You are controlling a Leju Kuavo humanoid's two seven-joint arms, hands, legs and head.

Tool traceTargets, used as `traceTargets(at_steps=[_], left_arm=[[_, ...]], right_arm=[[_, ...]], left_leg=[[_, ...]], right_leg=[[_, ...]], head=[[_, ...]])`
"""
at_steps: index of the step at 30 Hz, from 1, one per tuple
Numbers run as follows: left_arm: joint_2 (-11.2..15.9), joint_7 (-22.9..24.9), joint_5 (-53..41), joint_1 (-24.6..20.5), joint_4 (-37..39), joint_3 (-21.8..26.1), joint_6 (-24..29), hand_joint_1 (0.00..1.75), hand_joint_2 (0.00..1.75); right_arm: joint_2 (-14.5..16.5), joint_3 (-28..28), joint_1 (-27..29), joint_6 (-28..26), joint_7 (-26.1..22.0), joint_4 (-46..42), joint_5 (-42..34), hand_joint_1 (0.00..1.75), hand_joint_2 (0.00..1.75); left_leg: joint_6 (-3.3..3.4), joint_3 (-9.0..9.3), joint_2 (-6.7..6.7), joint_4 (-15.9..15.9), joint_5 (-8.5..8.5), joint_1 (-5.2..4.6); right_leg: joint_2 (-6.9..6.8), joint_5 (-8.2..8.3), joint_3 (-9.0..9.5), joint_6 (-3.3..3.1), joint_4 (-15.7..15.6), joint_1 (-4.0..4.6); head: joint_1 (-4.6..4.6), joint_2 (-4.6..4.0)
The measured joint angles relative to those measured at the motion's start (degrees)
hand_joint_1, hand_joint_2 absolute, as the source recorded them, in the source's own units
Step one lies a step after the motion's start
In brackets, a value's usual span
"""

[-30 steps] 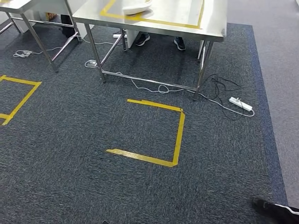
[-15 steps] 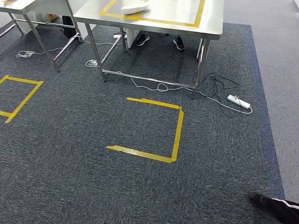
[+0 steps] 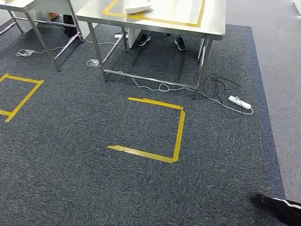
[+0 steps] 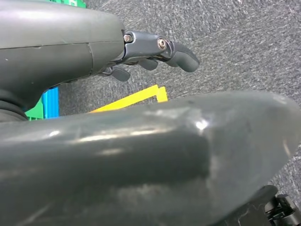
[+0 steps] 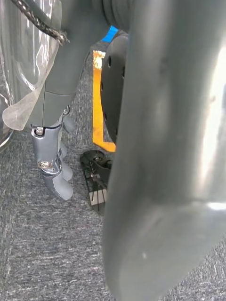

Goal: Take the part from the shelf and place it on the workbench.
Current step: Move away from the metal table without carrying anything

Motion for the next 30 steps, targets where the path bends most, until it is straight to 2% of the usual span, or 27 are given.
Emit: traceTargets(at_steps=[12, 15, 17, 18, 19, 21, 22, 23, 24, 25, 27, 28, 29, 30], left_arm=[[0.0, 0.0, -0.6, 0.0, 0.0, 0.6, -0.2, 0.00, 0.00], [-0.1, 0.0, -0.7, 0.0, 0.0, 1.1, -0.3, 0.00, 0.00], [-0.2, 0.0, -1.0, 0.0, 0.0, 1.3, -0.4, 0.00, 0.00], [-0.2, 0.0, -1.1, 0.0, 0.0, 1.3, -0.4, 0.00, 0.00], [-0.3, 0.0, -1.2, 0.0, 0.0, 1.4, -0.4, 0.00, 0.00], [-0.4, 0.0, -1.3, 0.0, 0.0, 1.5, -0.4, 0.00, 0.00], [-0.4, 0.0, -1.3, 0.0, 0.0, 1.5, -0.4, 0.00, 0.00], [-0.4, 0.0, -1.3, 0.0, 0.0, 1.5, -0.4, 0.00, 0.00], [-0.4, 0.0, -1.3, 0.0, 0.0, 1.6, -0.4, 0.00, 0.00], [-0.5, 0.0, -1.3, 0.0, 0.0, 1.6, -0.4, 0.00, 0.00], [-0.5, 0.0, -1.3, 0.0, 0.0, 1.7, -0.4, 0.00, 0.00], [-0.4, 0.1, -1.4, 0.0, 0.0, 1.7, -0.4, 0.00, 0.00], [-0.4, 0.1, -1.5, 0.0, 0.0, 1.8, -0.4, 0.00, 0.00], [-0.4, 0.1, -1.6, 0.0, -0.1, 1.9, -0.4, 0.00, 0.00]], right_arm=[[-0.1, -0.9, 0.0, 2.3, -1.9, 0.0, 0.0, 0.00, 0.00], [-0.1, -1.8, 0.0, 3.1, -2.0, 0.0, 0.0, 0.00, 0.00], [-0.1, -2.5, 0.0, 3.6, -1.9, 0.0, 0.0, 0.00, 0.00], [-0.1, -2.9, 0.0, 3.9, -1.8, 0.1, 0.0, 0.00, 0.00], [-0.2, -3.3, 0.0, 4.1, -1.6, 0.1, 0.0, 0.00, 0.00], [-0.2, -4.0, 0.1, 4.5, -1.5, 0.1, 0.0, 0.00, 0.00], [-0.3, -4.3, 0.1, 4.6, -1.5, 0.1, 0.0, 0.00, 0.00], [-0.3, -4.5, 0.2, 4.6, -1.5, 0.1, 0.0, 0.00, 0.00], [-0.4, -4.6, 0.3, 4.6, -1.5, 0.1, 0.0, 0.00, 0.00], [-0.4, -4.8, 0.3, 4.6, -1.5, 0.1, 0.0, 0.00, 0.00], [-0.5, -5.1, 0.2, 4.6, -1.4, 0.1, 0.0, 0.00, 0.00], [-0.5, -5.2, 0.1, 4.6, -1.4, 0.1, 0.0, 0.00, 0.00], [-0.5, -5.3, 0.0, 4.5, -1.4, 0.1, 0.0, 0.00, 0.00], [-0.5, -5.3, 0.1, 4.5, -1.3, 0.1, 0.0, 0.00, 0.00]], left_leg=[[0.03, -0.01, 0.00, 0.0, 0.09, 0.11], [0.59, -0.09, 0.02, 0.2, 0.04, -0.11], [1.20, 0.14, 0.29, -0.7, 0.56, 0.16], [1.41, 0.25, 0.52, -1.3, 0.91, 0.38], [1.57, 0.29, 0.82, -1.8, 1.21, 0.62], [1.67, 0.06, 1.46, -2.0, 1.38, 0.74], [1.61, -0.07, 1.84, -2.0, 1.38, 0.79], [1.47, -0.13, 2.24, -1.9, 1.34, 0.89], [1.22, -0.17, 2.66, -1.7, 1.25, 1.07], [0.85, -0.17, 3.10, -1.5, 1.06, 1.33], [-0.26, -0.21, 3.96, -0.5, 0.41, 1.59], [-0.81, -0.23, 4.32, 0.1, 0.08, 1.58], [-1.25, -0.21, 4.65, 0.4, -0.14, 1.51], [-1.56, -0.15, 4.97, 0.6, -0.22, 1.50]], right_leg=[[-0.01, 0.04, -0.03, 0.00, 0.1, 0.06], [0.02, 0.30, -0.03, 0.47, -0.2, -0.14], [0.16, 0.07, -0.14, 0.93, -0.1, -0.06], [0.26, -0.78, -0.66, 1.12, 0.9, -0.02], [0.37, -2.28, -1.80, 1.34, 3.2, -0.05], [0.47, -6.21, -5.79, 1.90, 10.9, -0.44], [0.46, -7.44, -7.71, 2.23, 14.5, -0.70], [0.42, -7.52, -8.76, 2.55, 16.4, -0.98], [0.30, -6.36, -8.62, 2.89, 15.8, -1.25], [-0.08, -4.29, -7.29, 3.25, 12.8, -1.54], [-2.04, -0.58, -3.63, 3.85, 5.1, -1.97], [-2.68, 0.26, -2.43, 3.65, 2.7, -2.03], [-2.98, 0.40, -2.08, 3.25, 1.8, -1.98], [-2.54, 0.26, -2.30, 2.61, 2.0, -1.84]], head=[[-0.01, 0.00], [-0.03, 0.00], [-0.03, 0.00], [0.04, 0.00], [0.11, 0.00], [0.20, 0.00], [0.18, 0.00], [0.16, 0.00], [0.15, 0.00], [0.17, 0.00], [0.27, 0.00], [0.27, 0.00], [0.23, 0.00], [0.20, 0.00]])
